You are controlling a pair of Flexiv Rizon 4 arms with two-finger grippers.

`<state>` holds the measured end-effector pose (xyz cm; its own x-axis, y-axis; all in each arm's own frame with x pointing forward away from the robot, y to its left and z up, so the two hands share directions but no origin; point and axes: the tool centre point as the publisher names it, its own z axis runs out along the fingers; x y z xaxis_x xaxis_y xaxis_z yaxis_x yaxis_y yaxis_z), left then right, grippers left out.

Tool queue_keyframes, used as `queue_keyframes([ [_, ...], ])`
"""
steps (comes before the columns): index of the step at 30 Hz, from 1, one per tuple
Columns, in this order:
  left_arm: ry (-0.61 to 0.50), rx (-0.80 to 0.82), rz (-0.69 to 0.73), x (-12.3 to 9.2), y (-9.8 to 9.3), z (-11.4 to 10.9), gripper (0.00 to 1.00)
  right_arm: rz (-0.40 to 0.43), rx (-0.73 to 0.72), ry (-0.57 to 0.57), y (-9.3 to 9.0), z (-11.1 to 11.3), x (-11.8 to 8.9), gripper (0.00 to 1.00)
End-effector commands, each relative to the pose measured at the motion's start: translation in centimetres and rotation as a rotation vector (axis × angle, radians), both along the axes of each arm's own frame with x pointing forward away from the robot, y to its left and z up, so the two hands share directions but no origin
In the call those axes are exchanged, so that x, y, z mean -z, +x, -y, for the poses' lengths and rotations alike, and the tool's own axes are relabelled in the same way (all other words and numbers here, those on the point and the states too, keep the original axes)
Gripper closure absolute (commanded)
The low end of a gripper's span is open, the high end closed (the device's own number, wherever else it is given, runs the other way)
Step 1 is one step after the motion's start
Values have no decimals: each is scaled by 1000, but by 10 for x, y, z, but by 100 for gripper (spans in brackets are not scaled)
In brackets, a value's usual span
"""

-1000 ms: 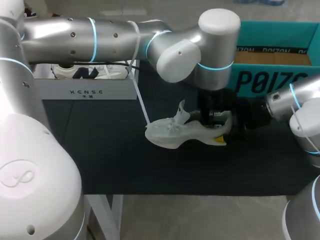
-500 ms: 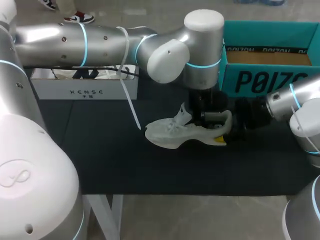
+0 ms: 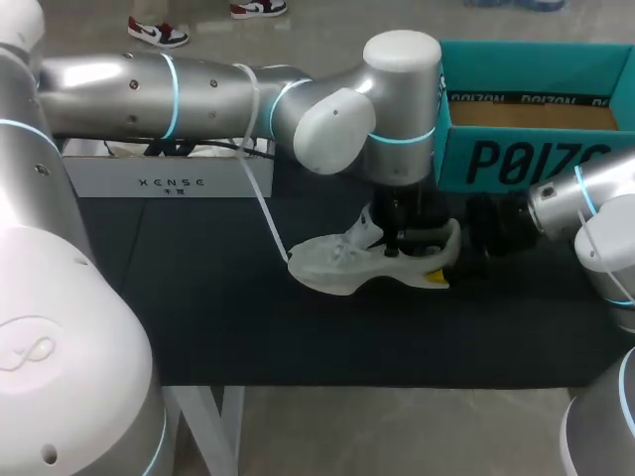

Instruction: Take the shoe out of the shoebox, open the shoe tongue, remove and reinsert the insole, then place the shoe into the shoebox

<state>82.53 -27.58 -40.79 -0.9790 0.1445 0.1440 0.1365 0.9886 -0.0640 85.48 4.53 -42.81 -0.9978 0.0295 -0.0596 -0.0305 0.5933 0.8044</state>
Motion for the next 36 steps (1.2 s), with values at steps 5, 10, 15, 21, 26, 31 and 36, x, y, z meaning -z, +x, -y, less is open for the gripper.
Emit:
queue_keyframes([
  [5,-6,-10,19,10,2,-2,61,1,1,-2,0,-1,4,100],
  [10,5,-15,59,8,-2,-5,64,1,1,-2,0,-1,4,100],
  [15,44,-1,147,13,0,-2,64,1,1,-2,0,-1,4,100],
  [21,49,-11,226,18,5,-4,68,1,1,-2,0,-1,4,100],
  [26,86,1,314,22,6,-6,77,1,1,-2,0,-1,4,100],
  [31,98,-24,361,25,12,-6,100,1,1,-2,0,-1,4,100],
  [36,89,-59,338,28,16,-5,100,1,1,-2,0,-1,4,100],
])
